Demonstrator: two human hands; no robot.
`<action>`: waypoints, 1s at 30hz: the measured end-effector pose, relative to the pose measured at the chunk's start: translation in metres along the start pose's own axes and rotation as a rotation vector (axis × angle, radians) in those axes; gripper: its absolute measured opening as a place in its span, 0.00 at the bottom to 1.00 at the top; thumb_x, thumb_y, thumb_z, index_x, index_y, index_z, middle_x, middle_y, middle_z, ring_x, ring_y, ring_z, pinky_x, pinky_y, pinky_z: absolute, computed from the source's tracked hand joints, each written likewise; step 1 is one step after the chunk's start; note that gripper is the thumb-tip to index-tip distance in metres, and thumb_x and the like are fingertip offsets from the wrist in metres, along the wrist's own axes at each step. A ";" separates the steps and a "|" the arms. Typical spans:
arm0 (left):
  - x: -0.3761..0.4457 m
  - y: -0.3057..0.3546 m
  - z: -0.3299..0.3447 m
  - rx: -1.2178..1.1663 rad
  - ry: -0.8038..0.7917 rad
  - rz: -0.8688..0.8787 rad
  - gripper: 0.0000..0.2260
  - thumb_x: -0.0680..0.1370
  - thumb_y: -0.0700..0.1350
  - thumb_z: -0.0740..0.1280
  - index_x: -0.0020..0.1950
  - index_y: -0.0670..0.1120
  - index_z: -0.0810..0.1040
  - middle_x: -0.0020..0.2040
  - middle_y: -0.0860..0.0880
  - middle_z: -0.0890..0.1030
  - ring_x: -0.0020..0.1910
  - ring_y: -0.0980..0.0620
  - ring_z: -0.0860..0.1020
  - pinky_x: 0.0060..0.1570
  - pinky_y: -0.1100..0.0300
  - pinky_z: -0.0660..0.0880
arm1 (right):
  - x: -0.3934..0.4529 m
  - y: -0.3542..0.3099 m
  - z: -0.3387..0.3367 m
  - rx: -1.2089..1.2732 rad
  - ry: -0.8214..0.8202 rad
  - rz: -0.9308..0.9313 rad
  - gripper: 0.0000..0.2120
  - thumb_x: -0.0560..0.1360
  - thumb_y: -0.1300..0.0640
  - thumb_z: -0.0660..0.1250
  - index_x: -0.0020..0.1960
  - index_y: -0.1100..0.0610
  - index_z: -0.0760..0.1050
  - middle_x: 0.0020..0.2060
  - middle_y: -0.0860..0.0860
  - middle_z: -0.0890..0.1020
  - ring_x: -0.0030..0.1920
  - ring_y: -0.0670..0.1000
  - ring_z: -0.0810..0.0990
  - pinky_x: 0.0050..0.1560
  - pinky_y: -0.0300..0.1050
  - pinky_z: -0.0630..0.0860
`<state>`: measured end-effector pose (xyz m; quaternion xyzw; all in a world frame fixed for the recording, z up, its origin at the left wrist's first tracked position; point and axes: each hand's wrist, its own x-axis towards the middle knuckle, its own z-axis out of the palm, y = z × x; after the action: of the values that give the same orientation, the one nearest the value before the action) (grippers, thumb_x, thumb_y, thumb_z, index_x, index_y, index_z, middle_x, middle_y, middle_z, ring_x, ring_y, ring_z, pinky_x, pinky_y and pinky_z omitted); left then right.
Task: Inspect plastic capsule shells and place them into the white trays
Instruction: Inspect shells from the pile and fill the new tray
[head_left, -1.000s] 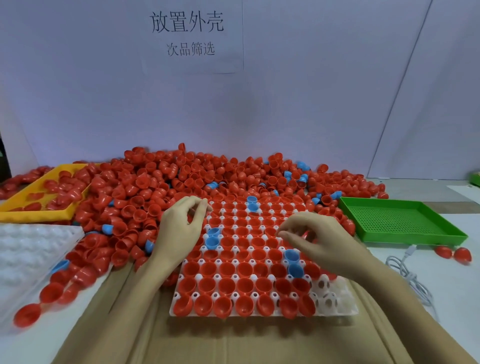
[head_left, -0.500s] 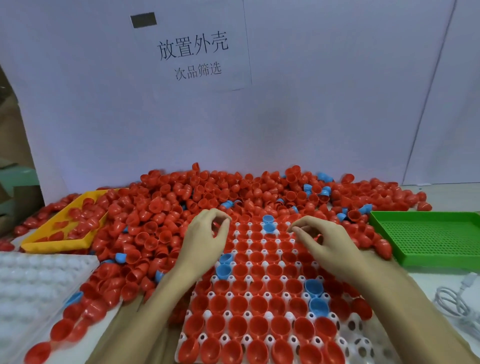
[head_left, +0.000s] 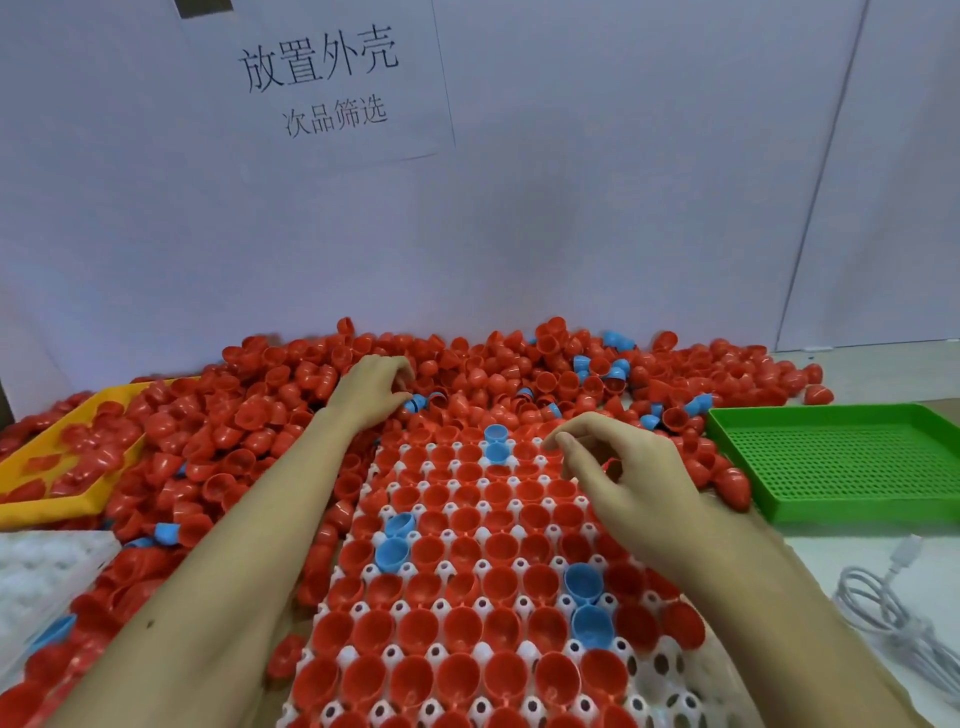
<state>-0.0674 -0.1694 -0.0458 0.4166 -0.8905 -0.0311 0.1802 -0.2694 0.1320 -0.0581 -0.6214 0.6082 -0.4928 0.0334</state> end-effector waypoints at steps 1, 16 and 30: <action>-0.001 0.001 0.001 -0.013 0.034 -0.005 0.09 0.78 0.40 0.74 0.57 0.45 0.83 0.51 0.48 0.85 0.53 0.46 0.83 0.56 0.45 0.79 | 0.000 0.000 0.000 -0.011 -0.003 0.006 0.08 0.83 0.53 0.65 0.50 0.45 0.82 0.40 0.39 0.83 0.43 0.44 0.84 0.42 0.32 0.75; -0.192 0.131 -0.066 -0.867 0.054 0.166 0.10 0.81 0.42 0.73 0.58 0.55 0.84 0.51 0.55 0.86 0.54 0.53 0.84 0.57 0.64 0.79 | -0.008 -0.044 -0.016 0.584 -0.413 0.214 0.19 0.82 0.49 0.71 0.71 0.41 0.76 0.57 0.50 0.86 0.57 0.54 0.87 0.52 0.44 0.84; -0.223 0.125 -0.049 -0.948 0.217 0.095 0.14 0.76 0.44 0.78 0.59 0.55 0.82 0.48 0.52 0.85 0.53 0.50 0.85 0.55 0.66 0.78 | -0.013 -0.053 -0.015 0.563 -0.489 0.141 0.13 0.81 0.53 0.72 0.65 0.48 0.82 0.64 0.47 0.83 0.65 0.49 0.82 0.63 0.36 0.78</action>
<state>-0.0112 0.0844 -0.0403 0.2485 -0.7725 -0.3811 0.4431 -0.2377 0.1644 -0.0242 -0.6437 0.4643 -0.4742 0.3811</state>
